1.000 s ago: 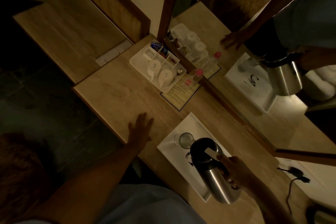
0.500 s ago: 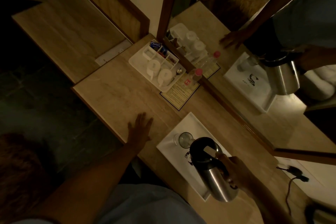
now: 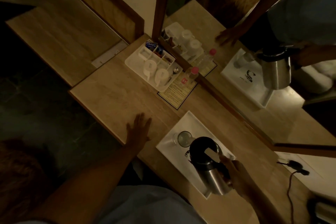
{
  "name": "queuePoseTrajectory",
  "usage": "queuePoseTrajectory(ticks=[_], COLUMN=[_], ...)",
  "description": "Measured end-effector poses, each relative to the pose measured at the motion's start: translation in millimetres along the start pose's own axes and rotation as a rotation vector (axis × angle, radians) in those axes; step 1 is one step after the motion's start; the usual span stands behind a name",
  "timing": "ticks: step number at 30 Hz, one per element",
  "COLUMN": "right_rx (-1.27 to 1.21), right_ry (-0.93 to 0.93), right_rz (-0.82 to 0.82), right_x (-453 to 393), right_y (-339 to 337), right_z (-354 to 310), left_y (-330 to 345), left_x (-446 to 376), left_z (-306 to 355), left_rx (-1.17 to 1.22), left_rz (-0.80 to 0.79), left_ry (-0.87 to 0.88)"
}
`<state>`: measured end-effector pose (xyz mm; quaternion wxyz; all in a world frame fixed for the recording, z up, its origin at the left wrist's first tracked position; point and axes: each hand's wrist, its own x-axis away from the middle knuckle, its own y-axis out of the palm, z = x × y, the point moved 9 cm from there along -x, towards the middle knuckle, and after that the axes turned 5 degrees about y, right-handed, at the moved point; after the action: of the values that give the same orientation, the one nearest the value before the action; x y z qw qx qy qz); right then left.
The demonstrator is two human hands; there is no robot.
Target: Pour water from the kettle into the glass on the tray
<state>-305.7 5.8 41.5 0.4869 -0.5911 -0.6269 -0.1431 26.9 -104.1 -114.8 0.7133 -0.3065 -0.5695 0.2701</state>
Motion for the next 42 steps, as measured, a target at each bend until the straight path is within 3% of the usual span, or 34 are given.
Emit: queuePoseTrajectory(ticks=[4, 8, 13, 16, 19, 25, 32, 38, 42], right_rx=[-0.183, -0.159, -0.3, -0.451, -0.817, -1.049, -1.146, -1.078, -0.776], right_ry=[-0.038, -0.053, -0.057, -0.09, 0.038, 0.167, 0.159, 0.155, -0.203], right_rz=[0.115, 0.375, 0.526, 0.594, 0.618, 0.674, 0.673, 0.631, 0.587], right_x=[2, 3, 9, 5, -1, -11, -11, -12, 8], right_y=[-6, -27, -13, -9, 4, 30, 56, 55, 26], right_z=[21, 49, 93, 108, 127, 142, 167, 170, 135], left_y=[1, 5, 3, 4, 6, 10, 15, 17, 14], left_x=[1, 3, 0, -1, -3, -6, -8, -6, -2], left_z=[-1, -2, 2, 4, 5, 5, 7, 10, 9], left_rx=[0.011, 0.028, -0.002, -0.018, -0.037, -0.051, -0.052, -0.047, -0.012], left_rz=[-0.001, -0.004, -0.007, -0.003, 0.017, 0.036, 0.054, 0.066, 0.049], left_ry=[-0.014, -0.026, -0.008, -0.008, 0.003, 0.003, 0.025, 0.031, 0.024])
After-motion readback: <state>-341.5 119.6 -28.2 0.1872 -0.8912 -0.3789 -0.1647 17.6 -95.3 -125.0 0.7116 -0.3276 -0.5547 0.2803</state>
